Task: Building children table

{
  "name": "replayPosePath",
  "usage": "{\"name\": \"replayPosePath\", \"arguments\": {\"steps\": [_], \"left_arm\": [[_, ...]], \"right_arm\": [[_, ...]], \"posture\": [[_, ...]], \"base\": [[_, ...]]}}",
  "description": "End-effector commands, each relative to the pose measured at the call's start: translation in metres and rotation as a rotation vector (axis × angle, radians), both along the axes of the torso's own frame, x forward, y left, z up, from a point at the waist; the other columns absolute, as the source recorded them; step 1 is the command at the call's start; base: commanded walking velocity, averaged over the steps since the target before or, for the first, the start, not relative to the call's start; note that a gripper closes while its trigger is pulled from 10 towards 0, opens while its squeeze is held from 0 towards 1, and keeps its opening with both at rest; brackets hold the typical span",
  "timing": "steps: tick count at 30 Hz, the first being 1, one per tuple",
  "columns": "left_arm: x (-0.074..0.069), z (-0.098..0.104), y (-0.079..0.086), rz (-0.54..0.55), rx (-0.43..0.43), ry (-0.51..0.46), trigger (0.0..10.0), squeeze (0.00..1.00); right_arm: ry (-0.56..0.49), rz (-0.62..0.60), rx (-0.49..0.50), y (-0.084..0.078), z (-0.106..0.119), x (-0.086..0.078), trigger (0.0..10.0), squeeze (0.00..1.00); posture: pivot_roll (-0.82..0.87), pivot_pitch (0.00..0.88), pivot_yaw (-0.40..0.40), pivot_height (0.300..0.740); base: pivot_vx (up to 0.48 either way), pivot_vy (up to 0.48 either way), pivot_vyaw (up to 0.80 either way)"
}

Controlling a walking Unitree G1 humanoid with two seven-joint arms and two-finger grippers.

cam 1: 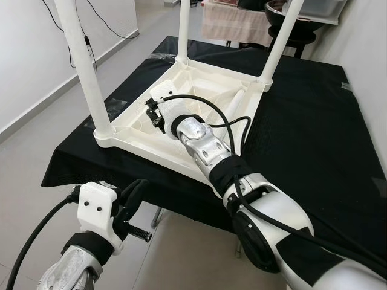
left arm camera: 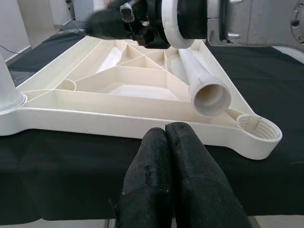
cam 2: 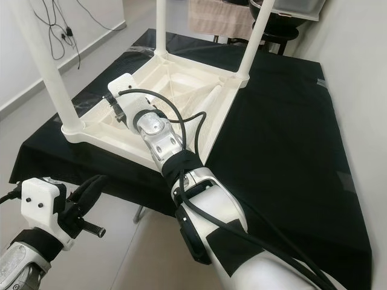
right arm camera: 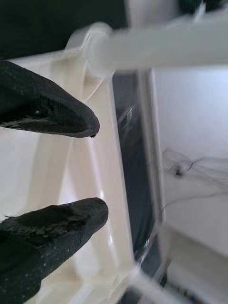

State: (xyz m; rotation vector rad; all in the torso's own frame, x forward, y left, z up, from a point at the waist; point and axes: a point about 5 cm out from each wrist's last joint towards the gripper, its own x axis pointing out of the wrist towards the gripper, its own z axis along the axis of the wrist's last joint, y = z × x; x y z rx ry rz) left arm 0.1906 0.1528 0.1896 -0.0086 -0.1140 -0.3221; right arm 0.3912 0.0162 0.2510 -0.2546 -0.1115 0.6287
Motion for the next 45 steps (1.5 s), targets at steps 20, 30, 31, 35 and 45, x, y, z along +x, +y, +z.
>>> {"name": "replayPosePath", "arguments": {"steps": [20, 30, 31, 35, 45], "left_arm": [[0.009, -0.005, 0.001, -0.015, 0.008, 0.015, 10.0, 0.00], [0.010, -0.006, 0.001, -0.013, 0.011, 0.012, 10.0, 0.00], [0.010, -0.006, 0.001, -0.013, 0.011, 0.012, 10.0, 0.00], [0.011, -0.006, 0.002, -0.014, 0.010, 0.011, 10.0, 0.00], [0.012, -0.006, 0.002, -0.011, 0.009, 0.008, 10.0, 0.00]], "right_arm": [[0.478, 0.482, -0.341, -0.103, -0.091, -0.049, 10.0, 0.00], [0.547, 0.213, -0.392, -0.121, -0.093, -0.044, 10.0, 0.00], [0.537, 0.180, -0.366, -0.121, -0.090, -0.040, 10.0, 0.00], [0.517, 0.150, -0.262, -0.119, -0.078, -0.032, 10.0, 0.00], [0.502, 0.042, -0.208, -0.126, -0.068, -0.021, 10.0, 0.00]], "posture": [[0.08, 0.115, -0.084, 0.740], [0.08, 0.109, -0.086, 0.740], [0.08, 0.108, -0.085, 0.740], [0.08, 0.106, -0.081, 0.740], [0.08, 0.098, -0.081, 0.740]], "base": [[0.000, 0.000, 0.00], [0.000, 0.000, 0.00], [0.000, 0.000, 0.00], [0.000, 0.000, 0.00], [0.000, 0.000, 0.00]]}}
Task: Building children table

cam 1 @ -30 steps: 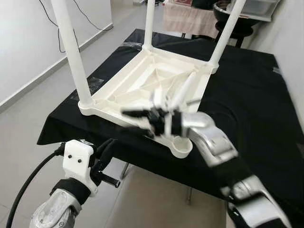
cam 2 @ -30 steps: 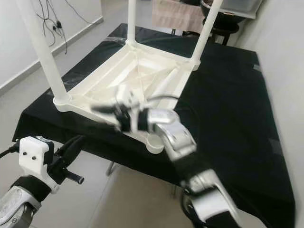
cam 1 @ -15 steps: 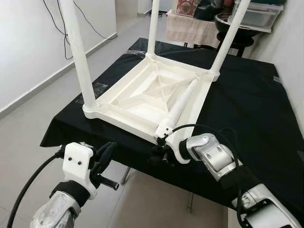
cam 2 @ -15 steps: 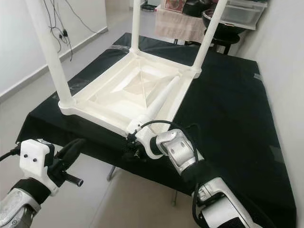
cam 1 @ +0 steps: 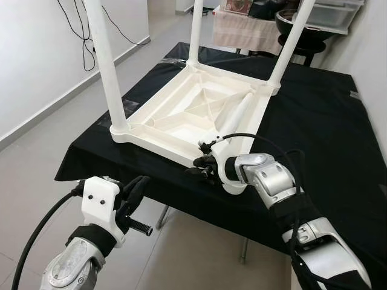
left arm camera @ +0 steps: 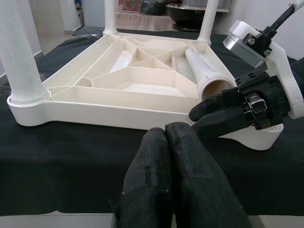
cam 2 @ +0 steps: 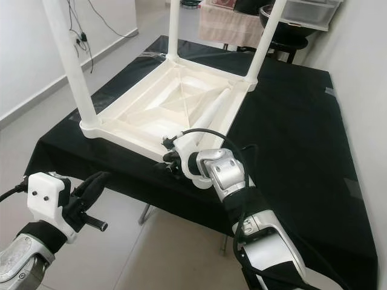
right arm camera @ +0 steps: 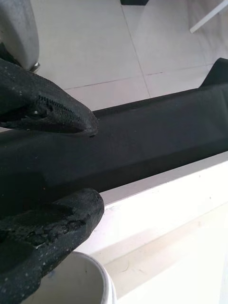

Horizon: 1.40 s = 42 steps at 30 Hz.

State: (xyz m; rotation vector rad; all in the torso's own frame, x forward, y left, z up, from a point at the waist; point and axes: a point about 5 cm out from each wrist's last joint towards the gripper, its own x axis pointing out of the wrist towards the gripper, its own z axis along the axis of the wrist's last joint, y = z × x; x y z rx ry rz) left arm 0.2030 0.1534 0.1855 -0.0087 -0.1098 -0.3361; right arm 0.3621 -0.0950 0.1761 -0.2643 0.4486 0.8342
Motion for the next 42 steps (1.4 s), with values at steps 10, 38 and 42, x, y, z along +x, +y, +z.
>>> {"name": "replayPosePath", "arguments": {"steps": [10, 38, 42], "left_arm": [[0.001, -0.002, 0.001, 0.002, 0.007, 0.001, 10.0, 0.00], [0.001, -0.004, 0.001, 0.001, 0.003, 0.000, 10.0, 0.00], [0.001, -0.005, 0.000, -0.002, 0.002, 0.001, 10.0, 0.00]], "right_arm": [[-0.056, -0.090, -0.149, -0.023, -0.001, 0.007, 10.0, 0.00], [-0.167, -0.204, -0.144, -0.037, 0.011, 0.020, 10.0, 0.00], [-0.253, 0.164, 0.061, -0.014, 0.031, -0.011, 10.0, 0.00]], "posture": [[0.07, 0.096, -0.078, 0.740], [0.07, 0.083, -0.079, 0.740], [0.07, 0.077, -0.081, 0.740]], "base": [[0.000, 0.000, 0.00], [0.000, 0.000, 0.00], [0.000, 0.000, 0.00]]}}
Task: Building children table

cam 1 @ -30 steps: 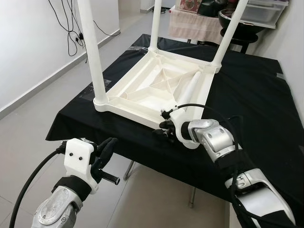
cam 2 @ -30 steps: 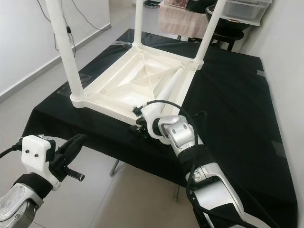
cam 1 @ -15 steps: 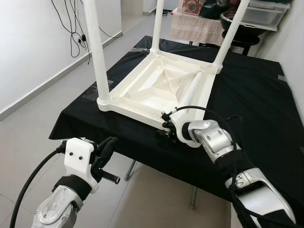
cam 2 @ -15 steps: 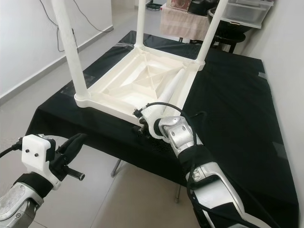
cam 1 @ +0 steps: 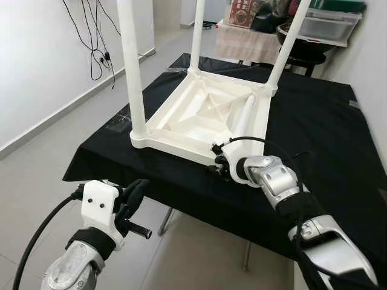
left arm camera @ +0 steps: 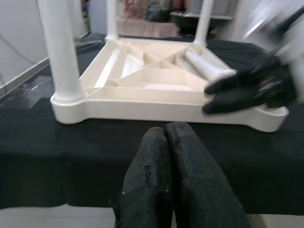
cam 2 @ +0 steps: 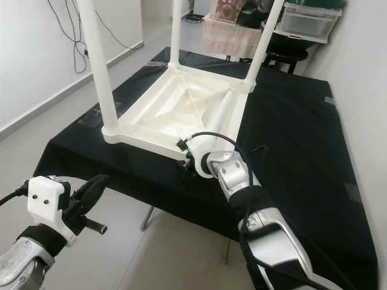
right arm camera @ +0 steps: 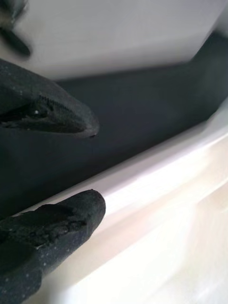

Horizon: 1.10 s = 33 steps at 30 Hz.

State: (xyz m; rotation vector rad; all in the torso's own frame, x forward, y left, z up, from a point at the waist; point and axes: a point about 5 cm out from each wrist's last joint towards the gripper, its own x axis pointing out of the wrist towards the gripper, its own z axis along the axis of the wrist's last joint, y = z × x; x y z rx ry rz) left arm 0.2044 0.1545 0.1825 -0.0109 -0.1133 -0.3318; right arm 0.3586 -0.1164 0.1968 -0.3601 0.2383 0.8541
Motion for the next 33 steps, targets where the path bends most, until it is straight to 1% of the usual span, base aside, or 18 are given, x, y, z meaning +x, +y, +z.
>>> {"name": "replayPosePath", "arguments": {"steps": [1, 6, 9, 11, 12, 14, 15, 16, 17, 19, 20, 21, 22, 23, 29, 30, 31, 33], "left_arm": [[-0.001, -0.002, -0.001, -0.007, 0.005, 0.004, 10.0, 0.00], [0.000, -0.002, -0.001, -0.009, 0.004, 0.004, 10.0, 0.00], [0.000, -0.002, 0.000, -0.014, 0.004, 0.006, 10.0, 0.00], [0.001, -0.002, 0.000, -0.015, 0.005, 0.006, 10.0, 0.00], [0.001, -0.002, 0.000, -0.015, 0.005, 0.006, 10.0, 0.00], [0.001, -0.003, 0.001, -0.016, 0.006, 0.005, 10.0, 0.00], [0.001, -0.003, 0.001, -0.016, 0.006, 0.005, 10.0, 0.00], [0.002, -0.003, 0.001, -0.016, 0.007, 0.004, 10.0, 0.00], [0.002, -0.002, 0.001, -0.016, 0.008, 0.003, 10.0, 0.00], [0.002, -0.002, 0.001, -0.016, 0.008, 0.003, 10.0, 0.00], [0.003, -0.002, 0.001, -0.016, 0.008, 0.003, 10.0, 0.00], [0.003, -0.002, 0.001, -0.016, 0.009, 0.002, 10.0, 0.00], [0.003, -0.002, 0.001, -0.016, 0.009, 0.002, 10.0, 0.00], [0.004, -0.003, 0.002, -0.017, 0.009, 0.001, 10.0, 0.00], [0.007, -0.003, 0.001, -0.020, 0.008, -0.002, 10.0, 0.00], [0.008, -0.003, 0.001, -0.020, 0.008, -0.003, 10.0, 0.00], [0.008, -0.003, 0.001, -0.018, 0.008, -0.005, 10.0, 0.00], [0.008, -0.003, 0.001, -0.017, 0.008, -0.006, 10.0, 0.00]], "right_arm": [[-0.055, 0.216, 0.075, 0.008, 0.015, -0.020, 10.0, 0.00], [-0.053, 0.299, 0.110, 0.005, 0.018, -0.033, 10.0, 0.00], [-0.084, 0.310, 0.287, -0.002, 0.039, -0.043, 10.0, 0.00], [-0.153, 0.196, 0.357, -0.007, 0.053, -0.035, 10.0, 0.00], [-0.153, 0.196, 0.357, -0.007, 0.053, -0.035, 10.0, 0.00], [-0.261, 0.009, 0.290, -0.015, 0.056, -0.023, 10.0, 0.00], [-0.261, 0.009, 0.290, -0.015, 0.056, -0.023, 10.0, 0.00], [-0.307, -0.115, 0.235, -0.023, 0.053, -0.016, 10.0, 0.00], [-0.349, -0.193, 0.175, -0.029, 0.051, -0.013, 10.0, 0.15], [-0.349, -0.193, 0.175, -0.029, 0.051, -0.013, 10.0, 0.15], [-0.399, -0.233, 0.006, -0.037, 0.042, -0.012, 10.0, 1.00], [-0.428, -0.225, -0.176, -0.044, 0.032, -0.015, 10.0, 1.00], [-0.428, -0.225, -0.176, -0.044, 0.032, -0.015, 10.0, 1.00], [-0.412, -0.211, -0.258, -0.048, 0.023, -0.019, 10.0, 1.00], [-0.373, -0.184, -0.340, -0.042, 0.005, -0.026, 10.0, 0.95], [-0.363, -0.189, -0.345, -0.038, 0.001, -0.026, 10.0, 0.56], [-0.359, -0.220, -0.342, -0.036, -0.003, -0.025, 10.0, 0.00], [-0.359, -0.243, -0.342, -0.034, -0.005, -0.024, 10.0, 0.00]], "posture": [[0.06, 0.076, -0.080, 0.740], [0.06, 0.073, -0.080, 0.740], [0.06, 0.068, -0.078, 0.740], [0.06, 0.067, -0.077, 0.740], [0.06, 0.067, -0.077, 0.740], [0.05, 0.067, -0.078, 0.740], [0.05, 0.067, -0.078, 0.740], [0.05, 0.067, -0.079, 0.740], [0.05, 0.067, -0.079, 0.740], [0.05, 0.067, -0.079, 0.740], [0.05, 0.067, -0.078, 0.740], [0.05, 0.067, -0.077, 0.740], [0.05, 0.067, -0.077, 0.740], [0.05, 0.065, -0.077, 0.740], [0.05, 0.061, -0.080, 0.740], [0.05, 0.061, -0.081, 0.740], [0.05, 0.060, -0.081, 0.740], [0.05, 0.060, -0.081, 0.740]], "base": [[0.000, 0.000, 0.00], [0.000, 0.000, 0.00], [0.000, 0.000, 0.00], [0.000, 0.000, 0.00], [0.000, 0.000, 0.00], [0.000, 0.000, 0.00], [0.000, 0.000, 0.00], [0.000, 0.000, 0.00], [0.000, 0.000, 0.00], [0.000, 0.000, 0.00], [0.000, 0.000, 0.00], [0.000, 0.000, 0.00], [0.000, 0.000, 0.00], [0.000, 0.000, 0.00], [0.000, 0.000, 0.00], [0.000, 0.000, 0.00], [0.000, 0.000, 0.00], [0.000, 0.000, 0.00]]}}
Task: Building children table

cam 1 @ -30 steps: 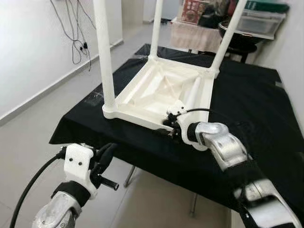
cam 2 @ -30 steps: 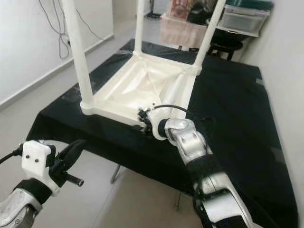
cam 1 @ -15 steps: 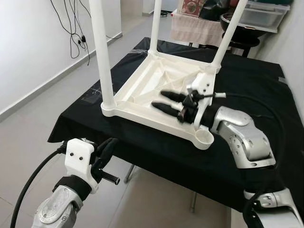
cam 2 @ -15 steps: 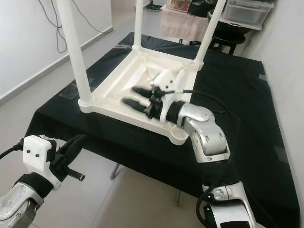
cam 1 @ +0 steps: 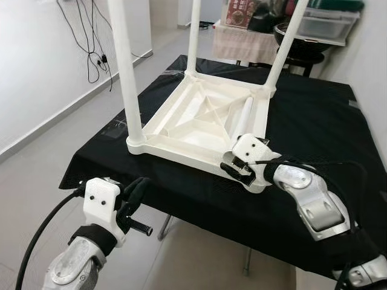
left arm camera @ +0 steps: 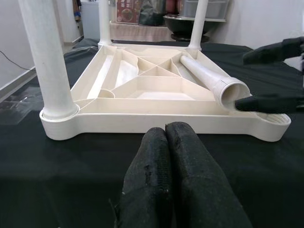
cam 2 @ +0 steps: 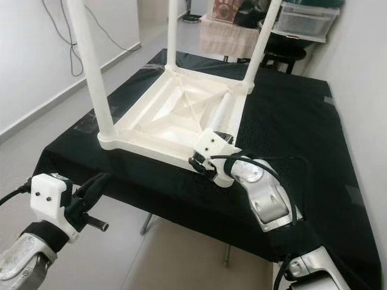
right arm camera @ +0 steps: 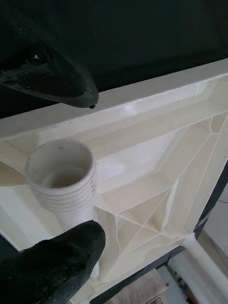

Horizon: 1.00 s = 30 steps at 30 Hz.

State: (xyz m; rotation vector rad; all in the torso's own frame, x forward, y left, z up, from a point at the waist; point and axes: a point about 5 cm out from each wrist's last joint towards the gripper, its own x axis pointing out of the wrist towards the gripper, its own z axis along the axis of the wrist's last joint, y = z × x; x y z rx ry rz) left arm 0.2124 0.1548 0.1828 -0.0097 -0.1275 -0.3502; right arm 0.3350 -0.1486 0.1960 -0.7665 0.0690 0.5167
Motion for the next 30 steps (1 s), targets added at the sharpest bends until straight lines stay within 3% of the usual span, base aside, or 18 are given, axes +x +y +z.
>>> {"name": "replayPosePath", "arguments": {"steps": [1, 6, 8, 22, 30], "left_arm": [[0.000, -0.003, 0.001, 0.003, 0.008, 0.008, 10.0, 0.00], [0.001, -0.003, 0.000, 0.004, 0.005, 0.005, 10.0, 0.00], [0.002, -0.003, -0.001, 0.004, 0.003, 0.003, 10.0, 0.00], [0.002, -0.002, -0.003, 0.006, 0.000, -0.009, 10.0, 0.00], [0.003, -0.002, -0.004, 0.004, -0.001, -0.012, 10.0, 0.00]], "right_arm": [[0.006, -0.052, 0.000, 0.000, -0.006, 0.001, 10.0, 0.00], [-0.002, -0.118, 0.023, 0.003, -0.009, 0.007, 10.0, 0.00], [-0.015, -0.186, 0.004, -0.002, -0.012, 0.014, 10.0, 0.00], [-0.059, -0.315, -0.061, -0.023, -0.005, 0.026, 10.0, 0.00], [-0.118, -0.403, -0.047, -0.008, -0.002, 0.037, 10.0, 0.00]], "posture": [[0.05, 0.059, -0.082, 0.740], [0.04, 0.057, -0.085, 0.740], [0.05, 0.055, -0.088, 0.740], [0.05, 0.054, -0.095, 0.740], [0.05, 0.057, -0.098, 0.740]], "base": [[0.000, 0.000, 0.00], [0.000, 0.000, 0.00], [0.000, 0.000, 0.00], [0.000, 0.000, 0.00], [0.000, 0.000, 0.00]]}}
